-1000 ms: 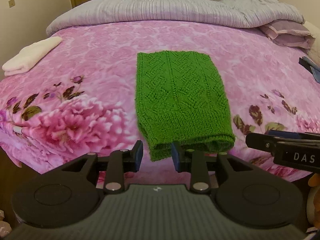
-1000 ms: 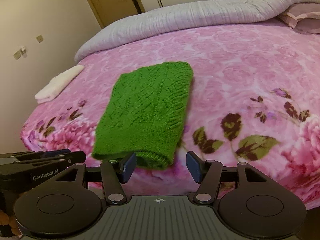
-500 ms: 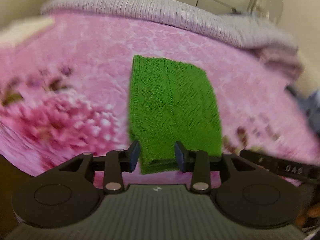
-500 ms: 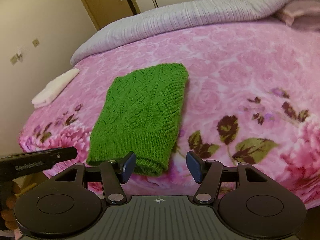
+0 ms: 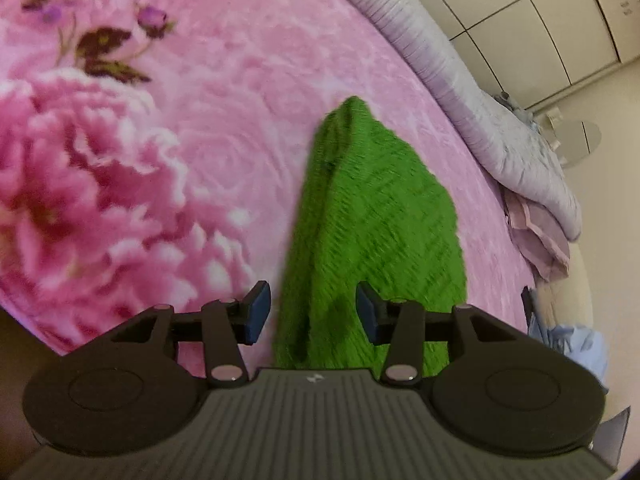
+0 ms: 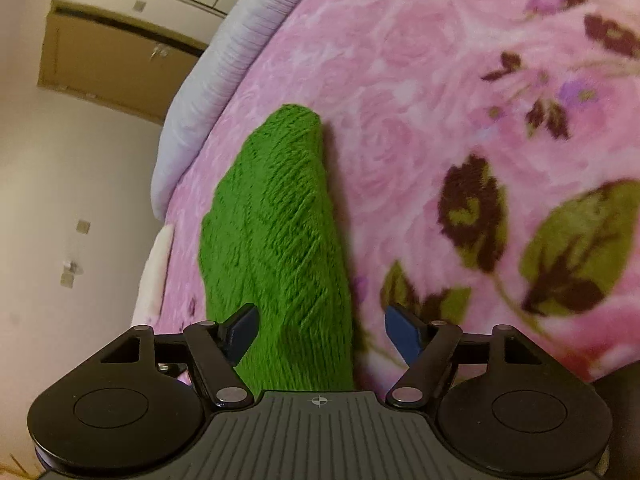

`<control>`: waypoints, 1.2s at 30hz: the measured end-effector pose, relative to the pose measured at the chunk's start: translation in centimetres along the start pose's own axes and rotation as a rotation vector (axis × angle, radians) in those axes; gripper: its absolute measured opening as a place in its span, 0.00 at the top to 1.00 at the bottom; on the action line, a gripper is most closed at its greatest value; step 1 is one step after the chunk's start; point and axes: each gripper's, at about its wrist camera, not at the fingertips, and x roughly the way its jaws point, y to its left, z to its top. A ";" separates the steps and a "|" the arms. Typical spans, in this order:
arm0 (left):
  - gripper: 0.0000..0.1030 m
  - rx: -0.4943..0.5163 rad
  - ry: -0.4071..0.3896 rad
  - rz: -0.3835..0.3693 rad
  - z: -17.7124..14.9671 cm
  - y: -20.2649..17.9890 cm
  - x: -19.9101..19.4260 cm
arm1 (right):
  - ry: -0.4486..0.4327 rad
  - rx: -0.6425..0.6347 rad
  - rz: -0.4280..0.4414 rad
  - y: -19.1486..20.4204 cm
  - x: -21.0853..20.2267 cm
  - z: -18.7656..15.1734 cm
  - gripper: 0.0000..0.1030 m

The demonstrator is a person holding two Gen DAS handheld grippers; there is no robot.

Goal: Fold clothes
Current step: 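Grasp the end of the green vest strip with both grippers, then lift the vest strip with both grippers and carry it toward the white towel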

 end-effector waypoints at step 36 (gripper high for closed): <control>0.84 0.020 0.128 -0.147 7.1 -2.7 7.1 | 0.139 0.055 0.074 0.8 9.3 8.2 0.69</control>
